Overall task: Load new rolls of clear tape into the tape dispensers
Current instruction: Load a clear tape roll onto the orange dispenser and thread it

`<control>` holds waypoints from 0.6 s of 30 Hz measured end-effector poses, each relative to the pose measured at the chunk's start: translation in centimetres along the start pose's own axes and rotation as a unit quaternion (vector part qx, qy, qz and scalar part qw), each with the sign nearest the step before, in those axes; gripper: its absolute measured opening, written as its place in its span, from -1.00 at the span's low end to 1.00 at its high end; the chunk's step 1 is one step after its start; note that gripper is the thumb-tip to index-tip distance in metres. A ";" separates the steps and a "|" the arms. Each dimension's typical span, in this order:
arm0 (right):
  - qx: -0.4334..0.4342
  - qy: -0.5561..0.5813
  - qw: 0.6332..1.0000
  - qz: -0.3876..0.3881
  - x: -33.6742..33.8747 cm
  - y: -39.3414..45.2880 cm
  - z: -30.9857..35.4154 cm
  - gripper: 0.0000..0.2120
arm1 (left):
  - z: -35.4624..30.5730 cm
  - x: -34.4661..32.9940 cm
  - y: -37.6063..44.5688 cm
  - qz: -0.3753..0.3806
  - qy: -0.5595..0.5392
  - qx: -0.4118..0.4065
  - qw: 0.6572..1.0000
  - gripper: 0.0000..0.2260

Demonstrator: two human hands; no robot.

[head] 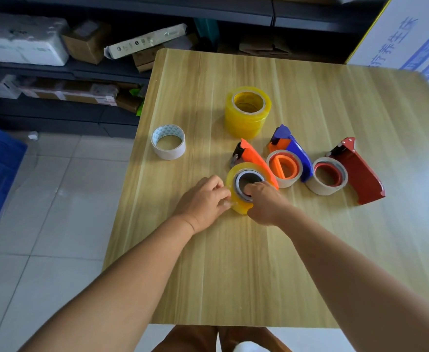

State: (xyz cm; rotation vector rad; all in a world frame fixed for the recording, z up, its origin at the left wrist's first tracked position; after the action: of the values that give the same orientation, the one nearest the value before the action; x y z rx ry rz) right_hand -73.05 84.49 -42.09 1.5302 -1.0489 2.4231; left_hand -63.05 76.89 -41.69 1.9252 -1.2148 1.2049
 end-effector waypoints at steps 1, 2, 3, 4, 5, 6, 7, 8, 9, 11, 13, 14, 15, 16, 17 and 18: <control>0.002 -0.001 1.000 0.004 0.0 0.0 -0.1 -0.58 | 0.3 0.2 0.1 -0.011 -0.035 0.004 0.999 -0.86; 0.004 0.005 1.000 0.009 0.0 0.0 -0.2 -0.57 | 0.6 0.5 0.1 -0.030 -0.083 0.020 0.996 -0.88; 0.006 0.020 1.000 0.015 0.1 0.0 -0.2 -0.56 | 1.0 0.9 0.2 -0.052 -0.137 0.047 0.988 -0.90; 0.008 0.039 0.999 0.019 0.4 0.0 -0.2 -0.56 | 1.4 1.2 0.2 -0.078 -0.193 0.083 0.975 -0.90; 0.011 0.059 0.998 0.019 0.8 -0.1 -0.2 -0.58 | 1.8 1.4 0.4 -0.099 -0.244 0.122 0.957 -0.88; 0.015 0.075 0.997 0.017 1.2 -0.1 -0.2 -0.60 | 2.0 1.6 0.5 -0.116 -0.289 0.157 0.937 -0.86; 0.018 0.086 0.996 0.020 1.6 -0.2 -0.2 -0.62 | 2.3 1.9 0.6 -0.134 -0.335 0.187 0.914 -0.84; 0.020 0.088 0.995 0.032 1.8 -0.3 -0.4 -0.64 | 2.5 2.4 0.7 -0.156 -0.385 0.212 0.885 -0.84; 0.022 0.084 0.995 0.049 1.8 -0.5 -0.5 -0.64 | 2.9 3.0 0.8 -0.178 -0.433 0.231 0.853 -0.84; 0.028 0.084 0.993 0.075 1.6 -0.8 -0.7 -0.62 | 3.3 4.3 1.5 -0.187 -0.479 0.234 0.825 -0.85; 0.025 0.102 0.991 0.084 1.5 -0.9 -0.8 -0.57 | 2.7 5.0 2.3 -0.158 -0.497 0.221 0.824 -0.84; 0.022 0.112 0.990 0.086 1.6 -0.9 -0.8 -0.55 | 2.3 5.2 2.5 -0.146 -0.508 0.217 0.821 -0.84; 0.017 0.123 0.988 0.088 1.6 -0.9 -0.7 -0.54 | 2.0 5.1 2.7 -0.136 -0.515 0.217 0.818 -0.84; 0.011 0.144 0.986 0.086 1.6 -0.9 -0.7 -0.52 | 1.8 5.1 2.8 -0.125 -0.519 0.218 0.817 -0.84; 0.001 0.182 0.980 0.075 1.8 -0.8 -0.6 -0.48 | 1.6 5.0 2.8 -0.114 -0.524 0.220 0.815 -0.84; -0.016 0.229 0.972 0.055 2.0 -0.6 -0.5 -0.42 | 1.4 4.9 2.8 -0.103 -0.528 0.221 0.814 -0.84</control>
State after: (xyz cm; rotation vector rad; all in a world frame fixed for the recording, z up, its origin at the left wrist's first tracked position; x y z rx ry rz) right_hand -74.18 84.68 -40.25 0.8503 -1.0826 2.6288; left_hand -64.11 72.55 -37.94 3.1763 -1.1695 0.1977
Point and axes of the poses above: each hand's wrist, its own y-axis towards the middle knuckle, its own x-axis out of the back of the hand, z = x × y, the point moved 8 cm from there along y, towards the middle knuckle, and after that the axes turned 3 degrees about y, right-handed, at the moved point
